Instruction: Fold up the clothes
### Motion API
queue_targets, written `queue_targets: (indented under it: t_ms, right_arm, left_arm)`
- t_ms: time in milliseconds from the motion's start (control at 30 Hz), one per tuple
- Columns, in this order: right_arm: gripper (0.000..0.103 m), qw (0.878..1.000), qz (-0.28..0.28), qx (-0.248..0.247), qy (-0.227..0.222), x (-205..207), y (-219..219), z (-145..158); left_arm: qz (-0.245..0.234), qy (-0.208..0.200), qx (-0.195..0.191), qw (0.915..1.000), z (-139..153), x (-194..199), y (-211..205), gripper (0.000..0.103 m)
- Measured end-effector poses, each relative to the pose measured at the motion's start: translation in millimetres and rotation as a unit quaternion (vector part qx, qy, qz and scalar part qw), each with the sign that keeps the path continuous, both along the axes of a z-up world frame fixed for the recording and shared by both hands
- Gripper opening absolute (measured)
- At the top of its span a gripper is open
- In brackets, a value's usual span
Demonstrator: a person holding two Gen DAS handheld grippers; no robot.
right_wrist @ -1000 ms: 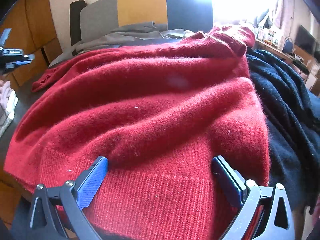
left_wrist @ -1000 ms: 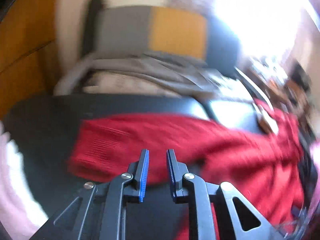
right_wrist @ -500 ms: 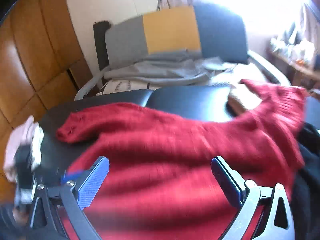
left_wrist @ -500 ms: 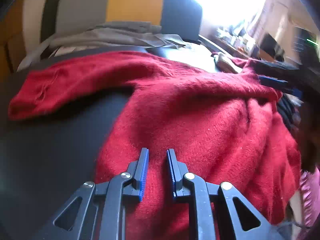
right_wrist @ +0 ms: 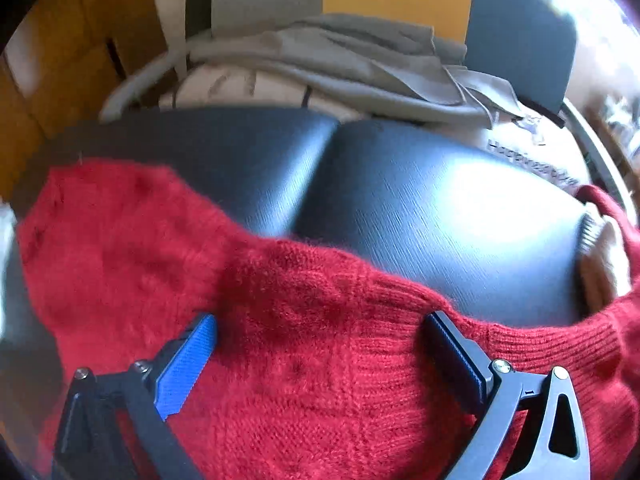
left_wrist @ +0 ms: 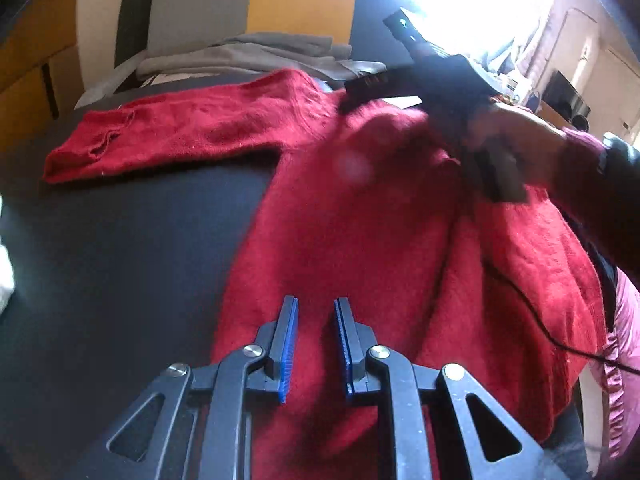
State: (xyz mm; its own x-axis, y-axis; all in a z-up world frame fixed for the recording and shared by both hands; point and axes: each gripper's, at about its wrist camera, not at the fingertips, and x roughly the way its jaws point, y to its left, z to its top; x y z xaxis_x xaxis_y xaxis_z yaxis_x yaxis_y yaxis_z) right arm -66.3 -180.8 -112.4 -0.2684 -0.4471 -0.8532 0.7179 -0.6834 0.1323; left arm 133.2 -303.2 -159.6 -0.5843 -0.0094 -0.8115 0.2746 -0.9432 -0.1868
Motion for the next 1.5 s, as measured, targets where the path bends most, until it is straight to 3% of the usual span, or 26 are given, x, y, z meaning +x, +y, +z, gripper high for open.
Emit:
queue_targets:
  t_ms: [233, 400, 533, 600, 700, 767, 933, 1033, 1100, 1333, 1500]
  right_arm:
    - [0.103, 0.998, 0.042, 0.007, 0.053, 6, -75, -7]
    - [0.103, 0.993, 0.076, 0.02, 0.092, 25, -120, -5]
    - [0.103, 0.989, 0.098, 0.025, 0.108, 32, -136, -2]
    - [0.103, 0.989, 0.095, 0.024, 0.114, 35, -134, 5]
    - [0.103, 0.987, 0.098, 0.001, 0.125, 57, -115, 20]
    - [0.103, 0.986, 0.101, -0.02, 0.133, 76, -98, 31]
    - [0.103, 0.98, 0.11, -0.072, 0.152, 125, -57, 60]
    - [0.103, 0.981, 0.099, -0.089, 0.14, 152, -28, 63]
    - [0.103, 0.984, 0.089, -0.086, 0.132, 163, -11, 59]
    - [0.103, 0.99, 0.053, -0.076, 0.103, 194, 44, 44]
    - [0.103, 0.993, 0.023, -0.073, 0.094, 194, 81, 40]
  left_arm:
    - [0.033, -0.006, -0.004, 0.9994, 1, 20, 5, 0.018]
    - [0.062, 0.01, 0.03, 0.9975, 4, 37, -6, 0.018]
    - [0.088, 0.038, 0.006, 0.9954, 26, 48, -20, 0.018]
    - [0.107, 0.062, -0.044, 0.9913, 48, 57, -39, 0.018]
    - [0.147, 0.095, -0.118, 0.9774, 84, 67, -90, 0.018]
    - [0.17, 0.097, -0.2, 0.9599, 107, 67, -133, 0.018]
    - [0.188, 0.064, -0.257, 0.9456, 109, 43, -223, 0.018]
    - [0.232, -0.005, -0.246, 0.941, 79, 39, -267, 0.018]
    - [0.27, -0.033, -0.194, 0.9425, 53, 48, -296, 0.018]
    - [0.33, -0.033, -0.188, 0.9245, 40, 69, -304, 0.016]
    - [0.35, -0.038, -0.184, 0.9177, 50, 66, -299, 0.017]
